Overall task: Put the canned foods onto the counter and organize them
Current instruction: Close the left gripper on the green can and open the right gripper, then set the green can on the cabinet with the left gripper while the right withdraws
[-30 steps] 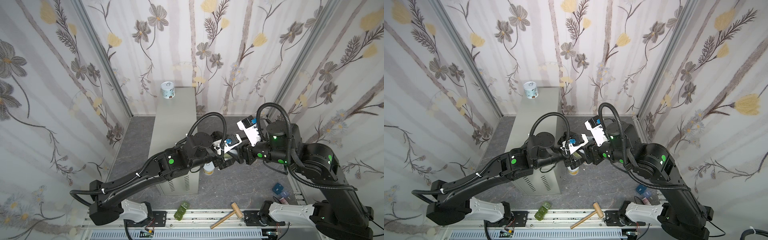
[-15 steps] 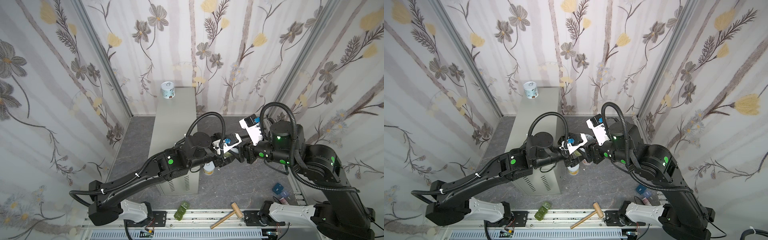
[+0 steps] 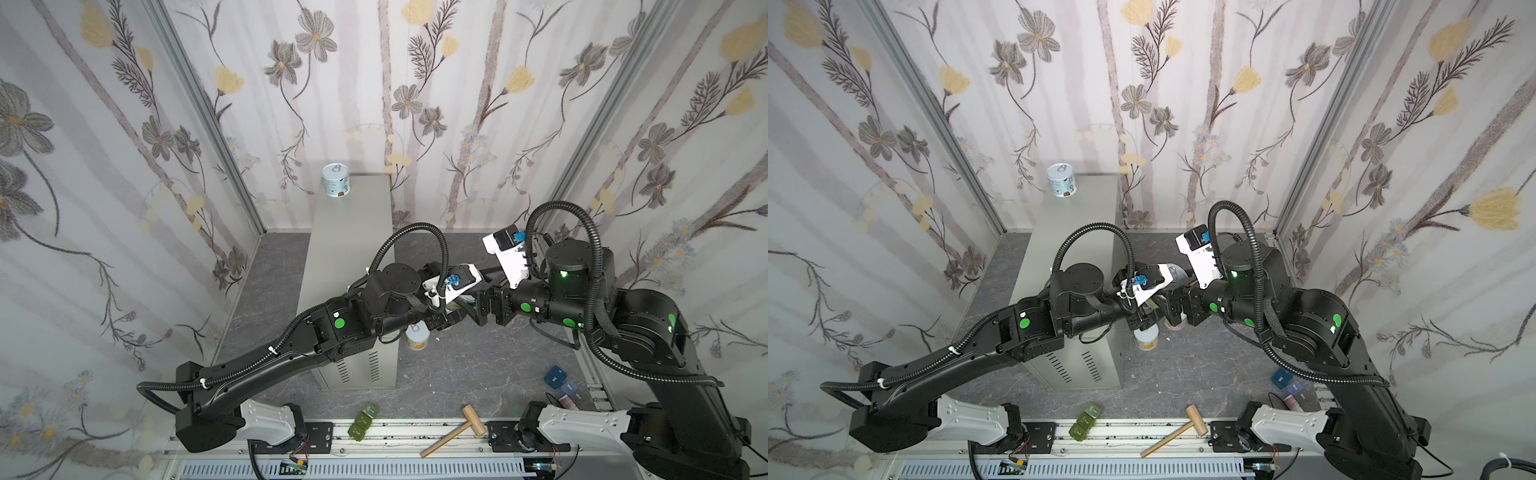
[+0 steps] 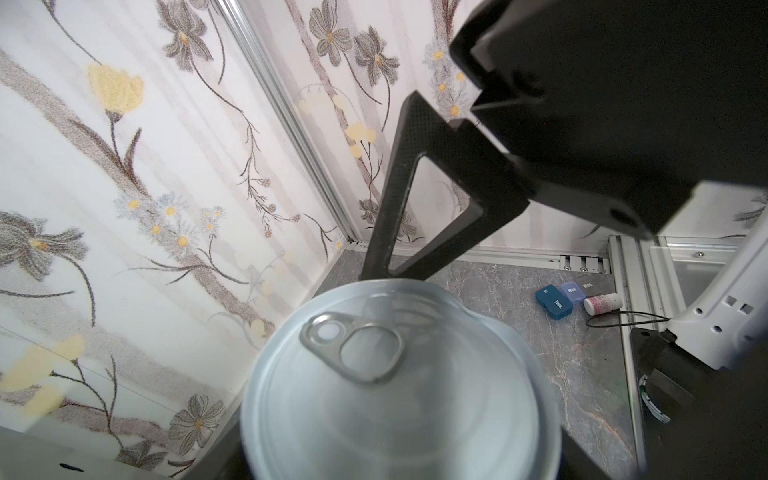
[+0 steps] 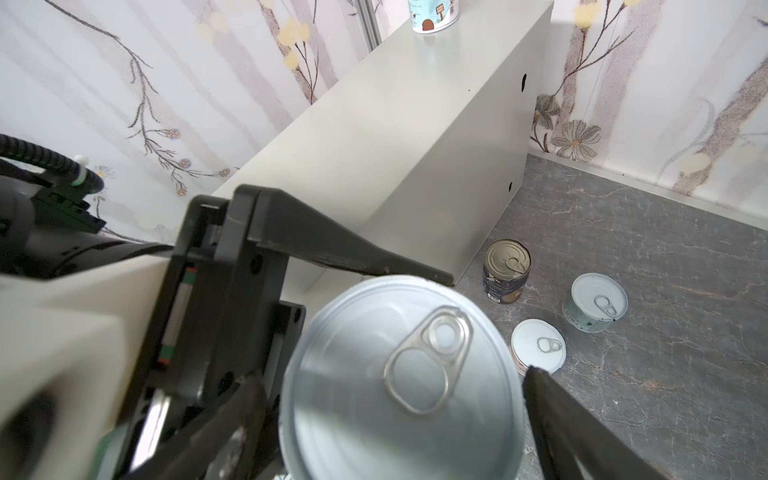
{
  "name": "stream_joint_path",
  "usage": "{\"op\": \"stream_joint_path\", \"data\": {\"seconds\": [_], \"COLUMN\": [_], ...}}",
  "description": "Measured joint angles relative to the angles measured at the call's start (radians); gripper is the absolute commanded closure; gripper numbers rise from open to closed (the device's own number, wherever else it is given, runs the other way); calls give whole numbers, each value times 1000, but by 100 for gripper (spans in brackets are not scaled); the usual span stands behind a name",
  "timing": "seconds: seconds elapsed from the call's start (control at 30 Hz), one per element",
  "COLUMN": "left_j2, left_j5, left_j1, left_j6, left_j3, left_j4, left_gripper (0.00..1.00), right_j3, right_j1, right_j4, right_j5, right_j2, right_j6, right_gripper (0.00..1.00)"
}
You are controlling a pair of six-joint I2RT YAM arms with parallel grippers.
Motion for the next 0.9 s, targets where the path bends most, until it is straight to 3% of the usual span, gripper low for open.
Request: {"op": "stream_joint_path", "data": {"seconds": [0.23, 0.47, 0.73, 0.9], "left_j2": [-15, -26, -62, -103], "left_j5": [-17, 1, 90, 188], "left_j1": [16, 96, 319, 489], "left_j6": [6, -20, -89, -158], "left_j3": [0, 34, 77, 61], "left_j4": [-2, -29, -66, -88], "left_gripper": [34, 34, 31, 30], "right_j3": [13, 13, -65, -168], "right_j1": [-20, -53, -64, -64], "right_j4": [-4, -27, -29, 23], "right_j5": [29, 103, 183, 165], "right_j2": [-41, -91, -195, -248], "right_j6": [0, -12, -20, -36], "right_gripper": [0, 0, 0, 0]}}
